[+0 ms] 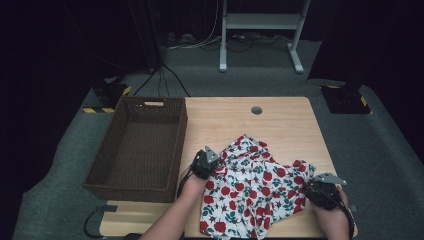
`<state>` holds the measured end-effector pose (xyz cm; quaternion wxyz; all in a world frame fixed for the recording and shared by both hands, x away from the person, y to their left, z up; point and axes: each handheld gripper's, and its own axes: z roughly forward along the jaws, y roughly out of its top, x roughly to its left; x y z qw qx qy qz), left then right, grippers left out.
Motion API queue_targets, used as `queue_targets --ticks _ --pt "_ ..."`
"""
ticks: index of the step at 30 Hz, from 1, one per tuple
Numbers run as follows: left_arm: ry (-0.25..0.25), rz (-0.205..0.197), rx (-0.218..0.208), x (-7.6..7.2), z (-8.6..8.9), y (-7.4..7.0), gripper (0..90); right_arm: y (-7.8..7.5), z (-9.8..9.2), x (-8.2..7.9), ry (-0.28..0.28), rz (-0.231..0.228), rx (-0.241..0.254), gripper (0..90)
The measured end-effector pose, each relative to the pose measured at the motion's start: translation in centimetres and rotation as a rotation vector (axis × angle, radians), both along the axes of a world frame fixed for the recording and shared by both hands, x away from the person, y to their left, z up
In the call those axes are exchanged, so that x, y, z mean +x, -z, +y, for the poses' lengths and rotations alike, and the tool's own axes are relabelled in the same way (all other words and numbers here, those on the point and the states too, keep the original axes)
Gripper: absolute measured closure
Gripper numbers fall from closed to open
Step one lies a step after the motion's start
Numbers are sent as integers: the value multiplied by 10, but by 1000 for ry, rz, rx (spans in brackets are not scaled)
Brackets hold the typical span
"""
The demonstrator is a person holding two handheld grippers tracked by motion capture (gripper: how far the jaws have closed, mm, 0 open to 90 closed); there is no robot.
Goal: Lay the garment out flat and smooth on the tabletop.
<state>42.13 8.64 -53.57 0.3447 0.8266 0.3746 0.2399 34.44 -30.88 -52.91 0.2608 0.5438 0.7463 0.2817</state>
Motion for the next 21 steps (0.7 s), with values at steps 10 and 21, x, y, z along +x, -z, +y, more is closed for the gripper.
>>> queue_targets --ticks 10,21 --pt "-48 -26 8 0 5 -5 830 -2 -8 5 32 -13 -4 649" --pt "19 -102 -79 24 -35 -34 418 -12 -2 1 20 -62 7 635"
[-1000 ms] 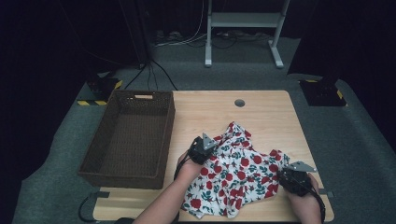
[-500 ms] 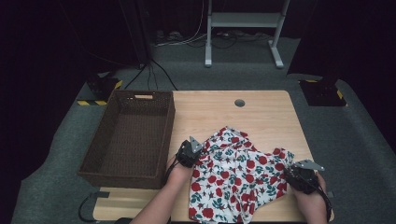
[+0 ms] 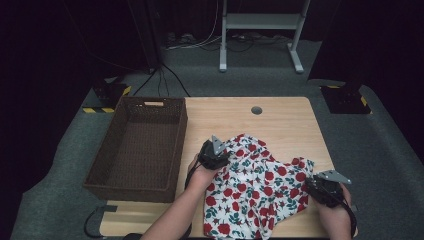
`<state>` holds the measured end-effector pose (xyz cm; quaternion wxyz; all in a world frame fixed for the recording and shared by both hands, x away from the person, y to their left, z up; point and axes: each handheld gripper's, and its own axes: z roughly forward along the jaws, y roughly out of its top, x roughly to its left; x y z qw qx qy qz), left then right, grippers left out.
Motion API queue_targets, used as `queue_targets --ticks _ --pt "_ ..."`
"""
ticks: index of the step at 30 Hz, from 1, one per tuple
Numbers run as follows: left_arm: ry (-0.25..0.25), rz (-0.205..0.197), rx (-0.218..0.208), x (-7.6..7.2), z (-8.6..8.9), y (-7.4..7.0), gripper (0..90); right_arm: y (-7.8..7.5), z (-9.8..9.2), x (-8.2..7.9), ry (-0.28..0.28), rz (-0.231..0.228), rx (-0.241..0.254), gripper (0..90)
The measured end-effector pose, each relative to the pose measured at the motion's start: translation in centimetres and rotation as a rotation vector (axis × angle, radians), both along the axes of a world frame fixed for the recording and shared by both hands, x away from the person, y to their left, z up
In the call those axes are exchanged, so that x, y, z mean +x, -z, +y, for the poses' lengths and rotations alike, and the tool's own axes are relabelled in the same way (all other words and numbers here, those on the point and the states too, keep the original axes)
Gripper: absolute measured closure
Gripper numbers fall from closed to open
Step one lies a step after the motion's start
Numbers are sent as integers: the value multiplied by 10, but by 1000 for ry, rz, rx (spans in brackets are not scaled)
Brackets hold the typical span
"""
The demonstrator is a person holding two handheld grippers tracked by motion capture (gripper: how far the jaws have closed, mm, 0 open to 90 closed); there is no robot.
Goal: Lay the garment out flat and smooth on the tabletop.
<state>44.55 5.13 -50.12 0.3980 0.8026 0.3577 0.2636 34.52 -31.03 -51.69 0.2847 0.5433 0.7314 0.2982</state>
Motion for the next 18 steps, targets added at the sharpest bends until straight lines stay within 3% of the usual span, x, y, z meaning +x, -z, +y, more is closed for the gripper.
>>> queue_targets --ticks 3,6,11,14,18 --pt "-1 23 -39 17 -15 -5 341 1 1 0 -3 5 4 635" --pt "5 33 -25 35 -30 -8 326 0 2 -1 -10 2 10 635" --pt "1 88 20 61 -50 -2 312 0 3 -2 -21 3 20 634" --pt "-2 130 47 66 -56 7 312 0 2 -1 -27 2 26 633" --pt "14 185 71 65 -60 20 384 1 2 -1 -30 5 35 633"
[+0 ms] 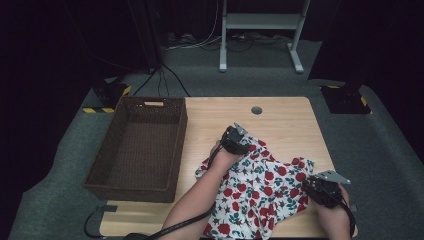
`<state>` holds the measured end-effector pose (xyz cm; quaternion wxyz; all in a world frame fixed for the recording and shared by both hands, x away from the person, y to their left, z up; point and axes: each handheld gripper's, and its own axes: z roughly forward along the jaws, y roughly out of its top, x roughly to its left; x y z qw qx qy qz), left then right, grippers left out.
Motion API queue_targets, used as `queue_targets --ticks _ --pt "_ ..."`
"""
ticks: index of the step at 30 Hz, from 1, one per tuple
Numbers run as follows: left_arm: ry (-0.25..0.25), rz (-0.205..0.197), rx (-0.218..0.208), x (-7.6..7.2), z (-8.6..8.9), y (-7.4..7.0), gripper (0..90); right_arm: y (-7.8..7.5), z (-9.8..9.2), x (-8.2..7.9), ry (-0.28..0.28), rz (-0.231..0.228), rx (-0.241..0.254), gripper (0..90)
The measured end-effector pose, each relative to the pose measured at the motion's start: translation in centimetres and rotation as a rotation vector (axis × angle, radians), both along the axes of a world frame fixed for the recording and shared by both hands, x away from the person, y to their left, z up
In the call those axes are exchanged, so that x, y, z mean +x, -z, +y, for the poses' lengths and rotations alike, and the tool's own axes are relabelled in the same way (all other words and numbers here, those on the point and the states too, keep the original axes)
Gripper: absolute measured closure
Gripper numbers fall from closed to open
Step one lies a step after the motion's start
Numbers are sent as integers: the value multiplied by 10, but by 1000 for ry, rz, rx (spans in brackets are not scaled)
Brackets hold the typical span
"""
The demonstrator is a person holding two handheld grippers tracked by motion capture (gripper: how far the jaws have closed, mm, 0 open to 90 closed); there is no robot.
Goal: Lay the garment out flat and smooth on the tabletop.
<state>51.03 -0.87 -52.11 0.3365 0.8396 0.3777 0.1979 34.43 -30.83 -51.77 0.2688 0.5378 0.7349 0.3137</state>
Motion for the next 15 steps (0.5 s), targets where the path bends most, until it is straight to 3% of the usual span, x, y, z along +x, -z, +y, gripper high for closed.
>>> queue_targets --ticks 4,8,12,15 --pt "34 41 -20 -3 0 7 471 0 2 -1 -1 2 4 633" --pt "77 57 -26 -8 -1 6 645 0 3 -1 -4 3 1 633" --pt "117 41 -26 -15 -1 6 845 2 5 -1 -4 10 -1 633" --pt "108 8 -36 -16 1 -2 875 2 6 -1 0 9 -1 634"
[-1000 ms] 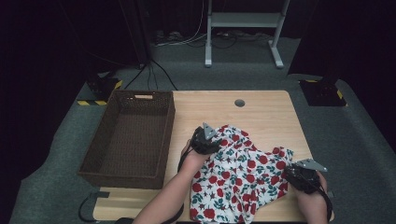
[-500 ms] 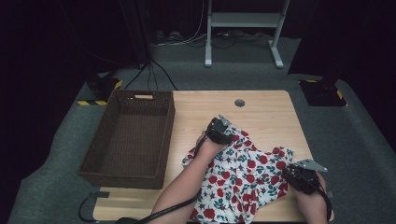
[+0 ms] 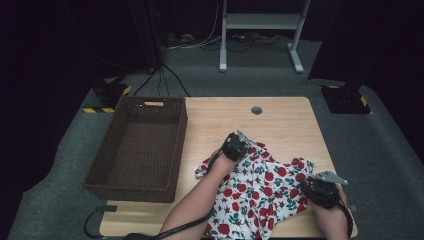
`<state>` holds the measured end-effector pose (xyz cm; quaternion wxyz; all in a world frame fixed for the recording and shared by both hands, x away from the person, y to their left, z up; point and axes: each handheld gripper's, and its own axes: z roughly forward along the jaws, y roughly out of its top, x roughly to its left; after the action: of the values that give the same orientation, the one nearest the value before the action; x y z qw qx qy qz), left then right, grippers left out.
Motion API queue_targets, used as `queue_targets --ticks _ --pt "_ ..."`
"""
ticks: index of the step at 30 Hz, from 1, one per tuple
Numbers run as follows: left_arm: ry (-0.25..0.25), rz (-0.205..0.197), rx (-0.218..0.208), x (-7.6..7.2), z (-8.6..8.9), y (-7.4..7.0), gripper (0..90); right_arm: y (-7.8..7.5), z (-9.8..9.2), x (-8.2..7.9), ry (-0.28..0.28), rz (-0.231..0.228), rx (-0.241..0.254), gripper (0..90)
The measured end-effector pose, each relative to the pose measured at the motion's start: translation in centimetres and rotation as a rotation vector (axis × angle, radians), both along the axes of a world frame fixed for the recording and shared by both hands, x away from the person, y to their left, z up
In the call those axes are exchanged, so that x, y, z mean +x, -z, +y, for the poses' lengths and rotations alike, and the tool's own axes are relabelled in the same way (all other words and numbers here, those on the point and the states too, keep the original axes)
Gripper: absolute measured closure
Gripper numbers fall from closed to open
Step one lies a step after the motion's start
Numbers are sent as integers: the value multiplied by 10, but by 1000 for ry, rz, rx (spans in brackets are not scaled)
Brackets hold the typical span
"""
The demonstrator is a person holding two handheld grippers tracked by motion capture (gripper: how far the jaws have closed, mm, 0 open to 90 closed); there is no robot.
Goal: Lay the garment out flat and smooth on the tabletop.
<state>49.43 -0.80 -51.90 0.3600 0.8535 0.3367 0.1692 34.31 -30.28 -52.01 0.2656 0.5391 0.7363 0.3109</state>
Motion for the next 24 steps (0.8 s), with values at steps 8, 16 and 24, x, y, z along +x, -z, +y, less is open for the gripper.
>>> queue_targets --ticks 8,16,24 --pt "-24 -256 -182 -1 -3 -112 876 -4 0 -2 5 -20 4 637" --pt "-1 -378 -186 -30 3 -136 873 -7 0 -4 1 -33 7 639" --pt "-48 -223 -119 -48 40 -47 870 -17 16 -1 -45 -56 10 636"
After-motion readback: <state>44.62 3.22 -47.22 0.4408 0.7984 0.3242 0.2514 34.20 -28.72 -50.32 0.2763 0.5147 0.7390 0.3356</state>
